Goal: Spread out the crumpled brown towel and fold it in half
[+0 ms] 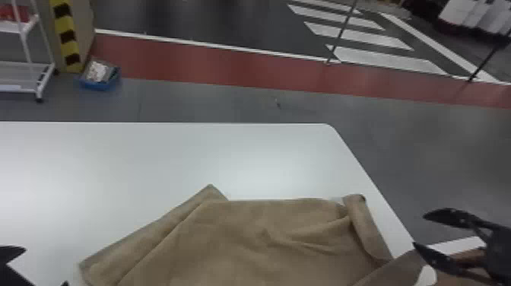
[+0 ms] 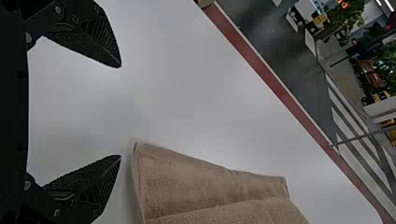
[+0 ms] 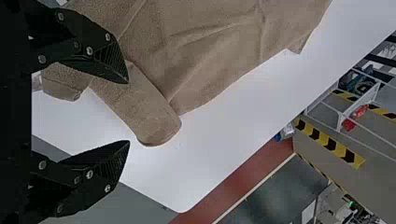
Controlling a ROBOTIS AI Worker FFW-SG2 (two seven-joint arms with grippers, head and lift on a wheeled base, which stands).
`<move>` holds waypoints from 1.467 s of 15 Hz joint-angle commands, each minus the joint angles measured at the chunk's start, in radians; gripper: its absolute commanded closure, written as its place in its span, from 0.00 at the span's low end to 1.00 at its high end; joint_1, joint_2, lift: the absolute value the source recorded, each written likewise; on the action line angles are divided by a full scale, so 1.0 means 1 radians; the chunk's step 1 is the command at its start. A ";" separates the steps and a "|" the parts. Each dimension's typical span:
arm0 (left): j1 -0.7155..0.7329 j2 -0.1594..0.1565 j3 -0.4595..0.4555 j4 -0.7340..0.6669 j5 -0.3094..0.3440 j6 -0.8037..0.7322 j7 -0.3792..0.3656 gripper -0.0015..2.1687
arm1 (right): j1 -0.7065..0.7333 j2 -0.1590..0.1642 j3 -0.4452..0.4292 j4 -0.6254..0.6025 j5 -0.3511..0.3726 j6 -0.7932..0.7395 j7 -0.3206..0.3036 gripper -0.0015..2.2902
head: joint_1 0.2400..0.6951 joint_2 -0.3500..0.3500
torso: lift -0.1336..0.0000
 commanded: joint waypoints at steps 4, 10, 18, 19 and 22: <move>-0.002 -0.003 0.002 0.008 0.002 0.001 0.005 0.10 | 0.034 0.002 -0.008 -0.034 0.034 -0.075 0.009 0.04 | 1.00 0.00 | 0.07; -0.006 -0.005 -0.003 0.018 0.002 0.001 0.005 0.10 | 0.037 -0.023 0.063 0.004 0.163 -0.051 0.009 0.06 | 1.00 0.00 | 0.07; -0.008 -0.005 0.001 0.025 0.002 0.001 0.007 0.10 | 0.031 -0.057 0.093 0.086 0.236 0.053 0.009 0.09 | 1.00 0.00 | 0.07; -0.012 -0.005 -0.001 0.028 0.003 -0.003 0.007 0.10 | 0.031 -0.061 0.092 0.098 0.235 0.053 0.009 0.12 | 1.00 0.00 | 0.07; -0.017 -0.005 -0.009 0.034 0.002 -0.003 0.005 0.10 | 0.019 -0.067 0.095 0.125 0.227 0.053 0.009 0.46 | 1.00 0.00 | 0.07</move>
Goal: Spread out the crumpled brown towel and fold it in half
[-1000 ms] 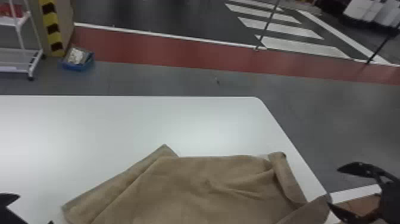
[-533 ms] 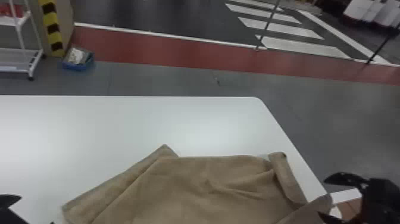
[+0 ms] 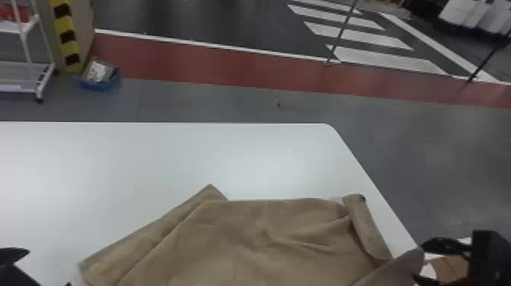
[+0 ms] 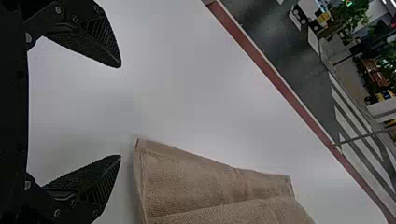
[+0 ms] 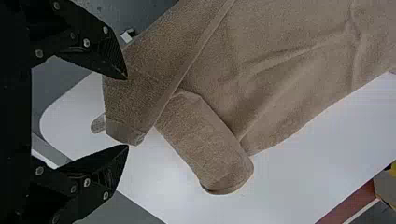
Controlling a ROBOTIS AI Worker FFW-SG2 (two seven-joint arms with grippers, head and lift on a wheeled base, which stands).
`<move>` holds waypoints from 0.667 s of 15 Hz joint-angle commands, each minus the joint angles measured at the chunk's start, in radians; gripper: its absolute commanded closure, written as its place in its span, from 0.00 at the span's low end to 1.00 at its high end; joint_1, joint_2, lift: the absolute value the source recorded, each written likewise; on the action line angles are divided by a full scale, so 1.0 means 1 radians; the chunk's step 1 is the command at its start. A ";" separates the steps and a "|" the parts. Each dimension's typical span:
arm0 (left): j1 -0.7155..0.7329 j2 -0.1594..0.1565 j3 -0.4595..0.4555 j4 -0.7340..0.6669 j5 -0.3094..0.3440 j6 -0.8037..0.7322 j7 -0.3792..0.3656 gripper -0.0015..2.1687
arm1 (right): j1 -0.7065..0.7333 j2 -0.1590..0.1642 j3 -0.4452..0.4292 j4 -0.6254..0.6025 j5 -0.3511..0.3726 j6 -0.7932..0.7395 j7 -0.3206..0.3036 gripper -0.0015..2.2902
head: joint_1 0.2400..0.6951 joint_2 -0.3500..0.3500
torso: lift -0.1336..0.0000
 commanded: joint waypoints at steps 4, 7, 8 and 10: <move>0.002 0.002 0.002 0.000 0.001 0.003 0.002 0.10 | -0.058 -0.011 0.003 0.044 -0.081 0.010 0.009 0.92 | 1.00 0.00 | 0.07; 0.002 0.002 -0.001 0.000 0.001 0.000 0.000 0.10 | -0.159 -0.028 -0.013 0.051 -0.203 0.087 0.009 0.99 | 1.00 0.00 | 0.07; 0.002 0.002 -0.001 0.000 0.000 0.000 -0.001 0.10 | -0.198 -0.033 -0.008 0.051 -0.214 0.114 0.009 0.99 | 1.00 0.00 | 0.07; 0.005 0.005 0.002 -0.002 0.000 0.000 -0.009 0.10 | -0.279 -0.037 0.015 0.049 -0.252 0.194 0.009 0.99 | 1.00 0.00 | 0.07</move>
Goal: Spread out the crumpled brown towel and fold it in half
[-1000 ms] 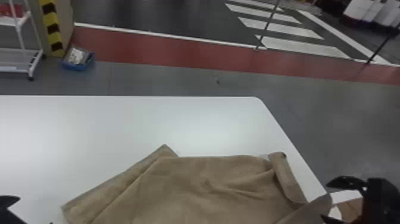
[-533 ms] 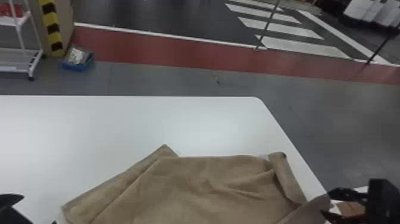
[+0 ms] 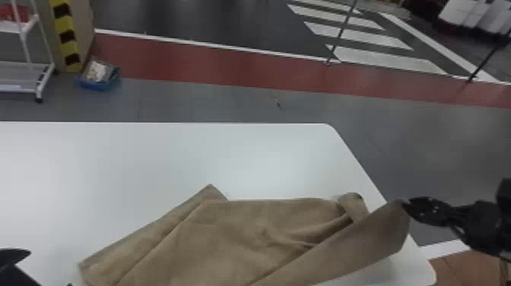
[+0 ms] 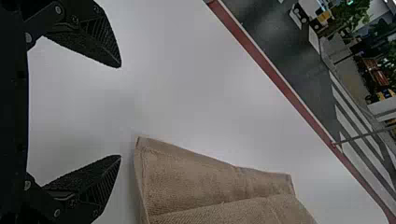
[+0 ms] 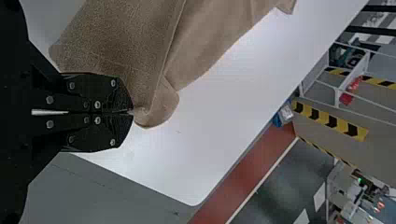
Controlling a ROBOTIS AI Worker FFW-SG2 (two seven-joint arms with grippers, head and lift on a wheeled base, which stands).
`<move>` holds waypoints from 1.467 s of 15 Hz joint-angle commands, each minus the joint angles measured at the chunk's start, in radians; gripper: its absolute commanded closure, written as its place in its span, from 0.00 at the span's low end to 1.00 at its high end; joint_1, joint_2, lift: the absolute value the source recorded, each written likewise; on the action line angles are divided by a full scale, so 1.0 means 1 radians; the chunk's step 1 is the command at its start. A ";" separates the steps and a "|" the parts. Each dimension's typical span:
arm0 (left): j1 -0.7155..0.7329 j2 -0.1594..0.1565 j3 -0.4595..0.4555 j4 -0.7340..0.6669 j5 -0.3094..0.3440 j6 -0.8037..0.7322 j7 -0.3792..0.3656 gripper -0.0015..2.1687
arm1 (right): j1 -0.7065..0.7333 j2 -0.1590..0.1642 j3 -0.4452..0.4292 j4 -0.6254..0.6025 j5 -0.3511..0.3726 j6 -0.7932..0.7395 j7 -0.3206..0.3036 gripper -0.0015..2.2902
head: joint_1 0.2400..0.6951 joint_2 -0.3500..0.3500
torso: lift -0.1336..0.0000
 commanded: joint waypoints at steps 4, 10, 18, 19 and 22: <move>0.013 0.006 0.037 0.000 -0.002 -0.032 -0.048 0.12 | -0.154 -0.007 0.057 0.017 -0.045 0.127 0.009 0.99 | 1.00 0.00 | 0.07; 0.012 0.072 0.052 0.005 -0.043 -0.112 -0.112 0.12 | -0.177 -0.044 0.050 0.118 -0.007 0.170 0.009 0.99 | 1.00 0.00 | 0.07; -0.005 0.225 -0.053 -0.026 -0.227 -0.164 -0.238 0.13 | -0.162 0.031 0.064 0.059 0.021 0.250 0.006 0.99 | 1.00 0.00 | 0.07; -0.022 0.239 -0.067 -0.024 -0.247 -0.164 -0.240 0.13 | -0.156 0.040 0.064 0.041 0.022 0.268 0.008 0.99 | 1.00 0.00 | 0.07; -0.059 0.251 -0.102 0.000 -0.275 -0.182 -0.267 0.14 | -0.142 0.052 0.054 0.012 0.022 0.287 0.009 0.99 | 1.00 0.00 | 0.07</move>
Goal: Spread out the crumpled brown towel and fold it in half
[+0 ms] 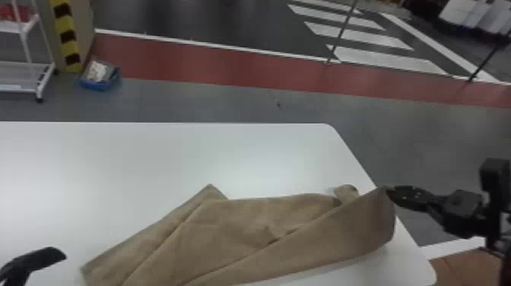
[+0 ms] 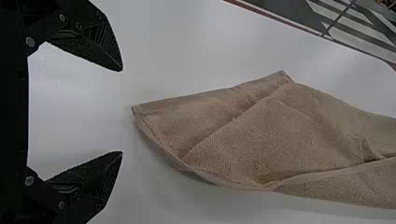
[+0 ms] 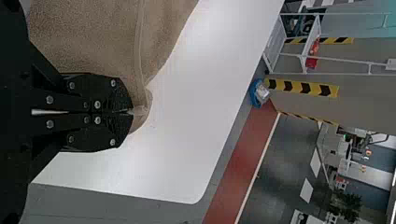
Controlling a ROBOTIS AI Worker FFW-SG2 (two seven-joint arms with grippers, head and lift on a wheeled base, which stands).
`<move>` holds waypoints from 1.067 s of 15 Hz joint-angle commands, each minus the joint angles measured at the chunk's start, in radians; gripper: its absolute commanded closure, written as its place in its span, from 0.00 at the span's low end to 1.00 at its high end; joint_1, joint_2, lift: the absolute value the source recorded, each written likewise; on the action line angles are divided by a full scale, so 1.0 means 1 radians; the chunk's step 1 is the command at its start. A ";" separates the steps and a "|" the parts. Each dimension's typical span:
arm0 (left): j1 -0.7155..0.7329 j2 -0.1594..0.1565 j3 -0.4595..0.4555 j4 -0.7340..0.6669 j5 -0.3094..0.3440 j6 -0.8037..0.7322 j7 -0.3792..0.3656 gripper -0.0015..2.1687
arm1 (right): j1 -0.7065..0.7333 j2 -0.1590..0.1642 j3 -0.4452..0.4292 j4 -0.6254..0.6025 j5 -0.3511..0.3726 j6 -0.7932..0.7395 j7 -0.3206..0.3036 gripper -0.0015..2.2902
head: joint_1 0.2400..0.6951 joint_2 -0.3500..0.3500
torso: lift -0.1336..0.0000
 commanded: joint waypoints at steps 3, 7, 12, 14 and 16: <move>-0.063 0.015 -0.066 0.058 -0.056 -0.017 -0.027 0.15 | 0.014 0.015 -0.012 -0.032 -0.001 0.026 0.003 0.99 | 1.00 0.00 | 0.07; -0.123 0.016 -0.106 0.079 -0.091 -0.011 -0.074 0.15 | 0.017 0.025 -0.020 -0.041 -0.003 0.026 0.003 0.99 | 1.00 0.00 | 0.07; -0.200 0.009 -0.136 0.128 -0.099 -0.008 -0.140 0.25 | 0.018 0.023 -0.029 -0.035 -0.009 0.023 0.003 0.99 | 1.00 0.00 | 0.07; -0.206 0.006 -0.136 0.133 -0.106 -0.008 -0.142 0.25 | 0.018 0.023 -0.032 -0.032 -0.012 0.023 0.003 0.99 | 1.00 0.00 | 0.07; -0.215 0.000 -0.135 0.133 -0.106 -0.008 -0.168 0.34 | 0.018 0.022 -0.036 -0.024 -0.014 0.020 0.003 0.99 | 1.00 0.00 | 0.07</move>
